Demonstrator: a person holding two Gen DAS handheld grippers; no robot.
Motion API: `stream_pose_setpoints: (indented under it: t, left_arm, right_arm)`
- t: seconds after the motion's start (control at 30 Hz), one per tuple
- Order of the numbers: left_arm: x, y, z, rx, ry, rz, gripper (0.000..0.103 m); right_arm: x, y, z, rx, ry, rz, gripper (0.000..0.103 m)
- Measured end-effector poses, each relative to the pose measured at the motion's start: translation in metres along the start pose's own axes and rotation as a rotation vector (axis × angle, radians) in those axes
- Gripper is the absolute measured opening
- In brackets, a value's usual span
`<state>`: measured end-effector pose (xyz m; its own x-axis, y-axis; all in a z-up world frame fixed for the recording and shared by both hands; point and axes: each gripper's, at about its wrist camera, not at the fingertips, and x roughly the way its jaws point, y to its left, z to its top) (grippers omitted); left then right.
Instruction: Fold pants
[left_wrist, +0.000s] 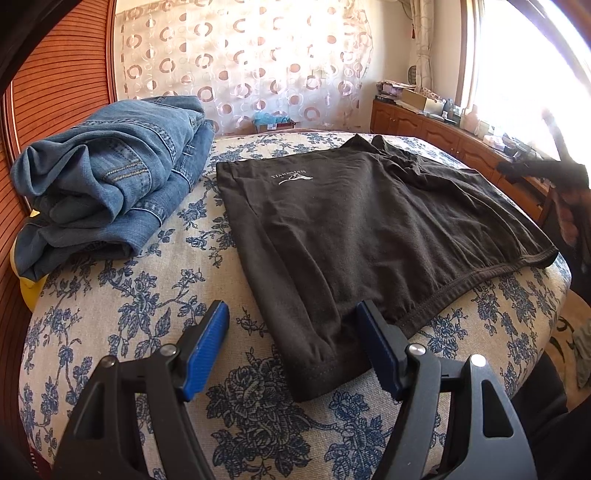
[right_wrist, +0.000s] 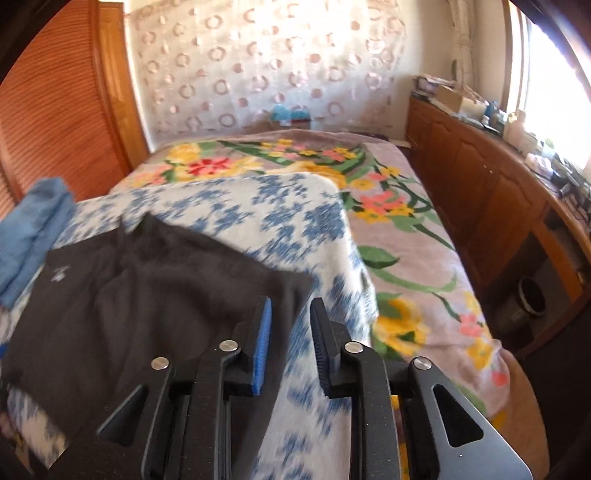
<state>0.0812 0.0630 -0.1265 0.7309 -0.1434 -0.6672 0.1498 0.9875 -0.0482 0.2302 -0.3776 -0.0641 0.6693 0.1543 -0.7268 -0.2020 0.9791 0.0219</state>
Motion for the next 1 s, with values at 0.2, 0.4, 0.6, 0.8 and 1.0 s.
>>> stream_pose_setpoints:
  t: [0.2,0.4,0.6,0.8,1.0]
  left_arm:
    - [0.0,-0.001,-0.001,-0.011,-0.005,0.011,0.072]
    - [0.0,0.0,0.004,-0.03,0.014,0.004,0.072]
    - [-0.008,-0.001,0.009,-0.025,-0.018,0.011,0.072]
    - [-0.019,-0.013,0.016,0.025,-0.044,0.025,0.072]
    - [-0.024,-0.02,0.023,0.021,-0.051,0.004,0.072]
  right_arm:
    - [-0.036,0.015,-0.06,0.009,0.001,0.09,0.038]
    - [-0.055,0.029,-0.102,0.005,0.01,0.121,0.038]
    - [-0.064,0.034,-0.116,0.019,0.021,0.129,0.038]
    - [-0.066,0.033,-0.126,0.051,0.031,0.148,0.038]
    - [-0.067,0.038,-0.131,0.058,0.028,0.158,0.035]
